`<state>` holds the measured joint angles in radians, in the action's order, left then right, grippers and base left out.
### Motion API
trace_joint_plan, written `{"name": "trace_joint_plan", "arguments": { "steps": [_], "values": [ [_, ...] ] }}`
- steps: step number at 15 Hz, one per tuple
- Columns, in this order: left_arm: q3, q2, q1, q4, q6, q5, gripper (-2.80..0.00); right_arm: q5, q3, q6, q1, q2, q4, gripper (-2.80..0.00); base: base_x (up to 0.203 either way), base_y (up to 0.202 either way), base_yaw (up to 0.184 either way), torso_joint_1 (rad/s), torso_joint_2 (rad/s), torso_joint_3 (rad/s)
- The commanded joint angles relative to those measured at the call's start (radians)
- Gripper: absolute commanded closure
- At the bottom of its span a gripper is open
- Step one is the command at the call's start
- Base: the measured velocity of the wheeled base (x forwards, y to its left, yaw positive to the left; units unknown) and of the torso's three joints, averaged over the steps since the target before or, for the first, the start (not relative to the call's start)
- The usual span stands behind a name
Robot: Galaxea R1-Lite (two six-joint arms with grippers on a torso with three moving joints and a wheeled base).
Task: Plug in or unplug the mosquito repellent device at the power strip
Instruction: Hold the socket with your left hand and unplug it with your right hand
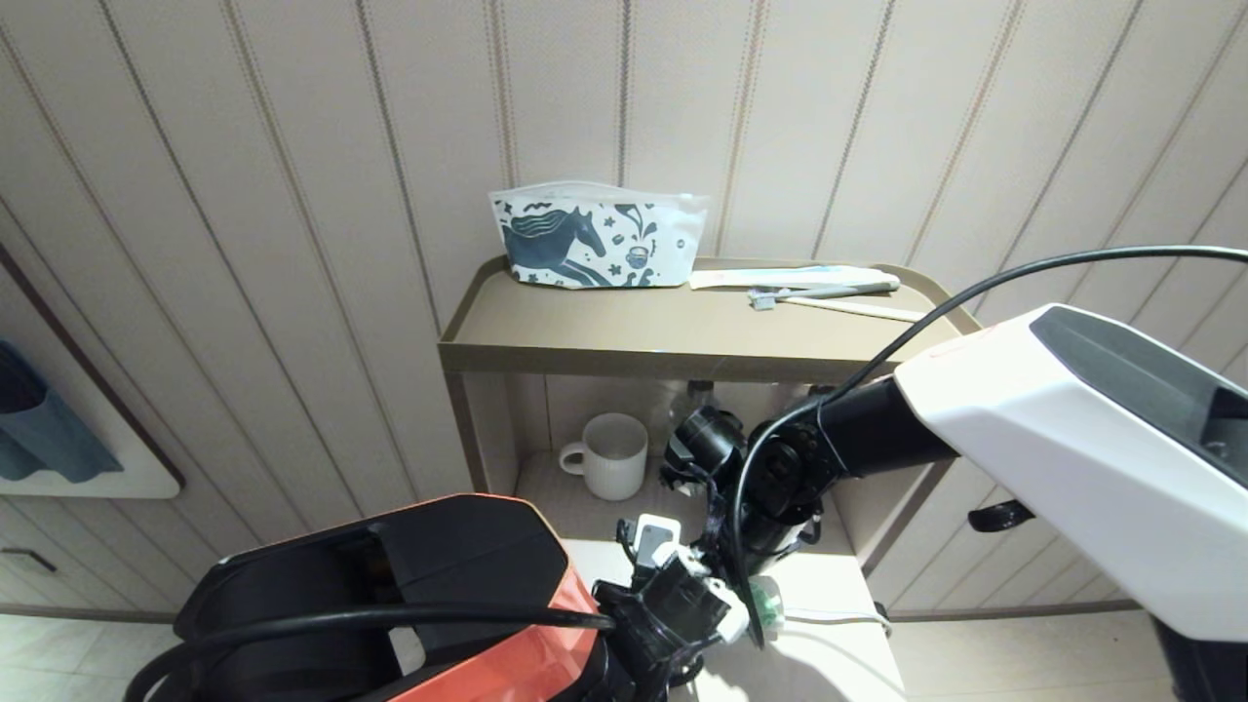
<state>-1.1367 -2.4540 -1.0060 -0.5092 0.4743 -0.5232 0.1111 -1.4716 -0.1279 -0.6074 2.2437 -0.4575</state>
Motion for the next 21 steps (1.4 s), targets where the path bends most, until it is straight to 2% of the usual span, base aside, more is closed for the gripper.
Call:
{"name": "trace_joint_plan", "arguments": {
  "steps": [1, 8, 12, 21],
  "values": [
    [0.008, 0.0, 0.0, -0.002, 0.003, -0.004, 0.0, 0.001, -0.022, -0.001, 0.0, 0.008, -0.004, 0.0, 0.0, 0.0, 0.0, 0.0, 0.0, 0.0],
    [-0.028, -0.002, 0.003, 0.08, 0.004, -0.007, 0.0, -0.001, -0.015, 0.001, 0.0, 0.015, -0.004, 0.0, 0.0, 0.0, 0.0, 0.0, 0.0, 0.0],
    [-0.057, -0.005, 0.016, 0.084, 0.004, -0.008, 0.0, -0.027, 0.002, 0.001, 0.0, 0.024, -0.003, 0.0, 0.0, 0.0, 0.0, 0.0, 0.0, 0.0],
    [-0.1, -0.033, 0.014, 0.1, 0.003, -0.011, 0.0, -0.028, 0.0, 0.002, 0.017, 0.012, -0.003, 0.0, 0.0, 0.0, 0.0, 0.0, 0.0, 0.0]
  ]
}}
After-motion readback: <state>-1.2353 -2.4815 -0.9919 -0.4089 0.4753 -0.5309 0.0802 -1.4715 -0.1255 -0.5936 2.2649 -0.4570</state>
